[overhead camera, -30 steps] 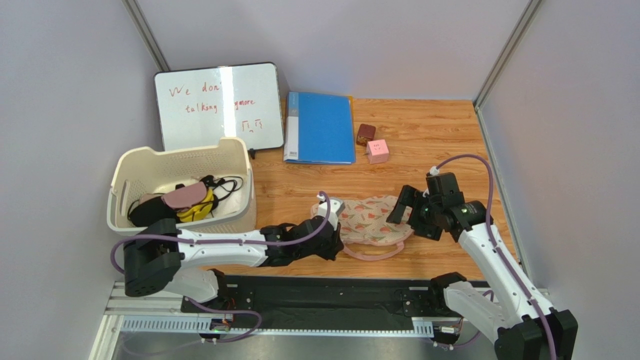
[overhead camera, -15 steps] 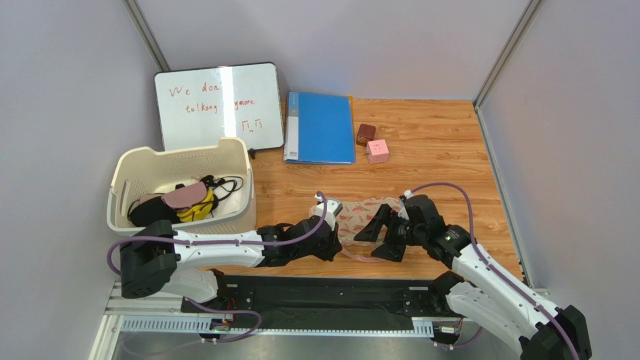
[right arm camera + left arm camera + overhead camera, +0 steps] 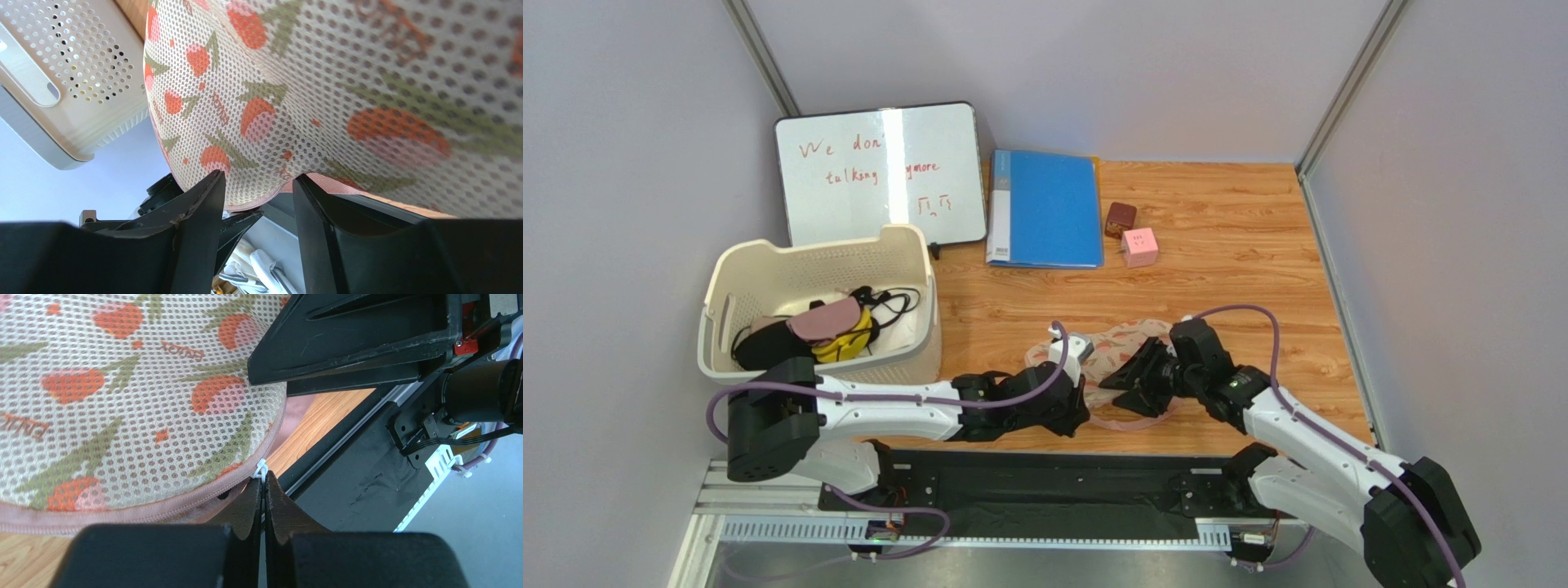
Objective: Place the bra in the laundry bag and zip it closed
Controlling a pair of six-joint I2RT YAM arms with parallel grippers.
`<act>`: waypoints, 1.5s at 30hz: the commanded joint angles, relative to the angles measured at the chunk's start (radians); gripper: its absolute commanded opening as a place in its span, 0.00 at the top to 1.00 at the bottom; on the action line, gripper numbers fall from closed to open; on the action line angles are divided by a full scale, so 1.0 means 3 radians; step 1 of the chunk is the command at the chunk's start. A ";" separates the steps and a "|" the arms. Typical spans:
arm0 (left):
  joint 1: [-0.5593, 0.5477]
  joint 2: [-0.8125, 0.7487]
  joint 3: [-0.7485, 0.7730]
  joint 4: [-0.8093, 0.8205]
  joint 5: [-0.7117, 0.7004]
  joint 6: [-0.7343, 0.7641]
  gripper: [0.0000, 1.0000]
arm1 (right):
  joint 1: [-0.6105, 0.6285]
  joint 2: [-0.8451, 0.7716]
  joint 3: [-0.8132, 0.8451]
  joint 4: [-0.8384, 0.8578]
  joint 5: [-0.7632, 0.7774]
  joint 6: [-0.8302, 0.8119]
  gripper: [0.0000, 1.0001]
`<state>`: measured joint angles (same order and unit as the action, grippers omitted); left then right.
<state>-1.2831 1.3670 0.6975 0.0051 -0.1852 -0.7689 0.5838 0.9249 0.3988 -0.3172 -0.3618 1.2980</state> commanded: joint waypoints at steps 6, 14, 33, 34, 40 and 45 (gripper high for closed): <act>-0.0034 0.0020 0.0119 0.0162 0.0045 -0.0065 1.00 | 0.0012 0.0113 -0.0036 0.0295 0.0061 -0.0082 0.61; -0.0054 0.0004 0.0104 0.0116 0.0004 -0.0101 1.00 | -0.0039 0.0256 0.0020 0.0352 0.0010 -0.0368 1.00; 0.0048 -0.1126 -0.0634 -0.0596 -0.0308 -0.0204 1.00 | -0.0837 0.1140 0.0607 0.0219 -0.1074 -0.2327 1.00; 0.0043 -0.0949 -0.0572 -0.0560 -0.0263 -0.0173 1.00 | -0.0740 0.1227 0.0684 0.0224 -0.1074 -0.2342 1.00; 0.0043 -0.0130 -0.0071 0.0074 -0.0002 -0.0019 1.00 | -0.0499 0.1754 0.1390 -0.0092 -0.1014 -0.2419 0.90; 0.0104 0.0371 0.0211 0.0453 0.0183 -0.0070 1.00 | -0.0565 0.1658 0.1524 -0.0639 -0.0640 -0.2639 0.46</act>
<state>-1.2675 1.4075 0.6800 -0.0143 -0.1799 -0.8085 0.4259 1.4612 0.8276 -0.3664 -0.6174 0.5755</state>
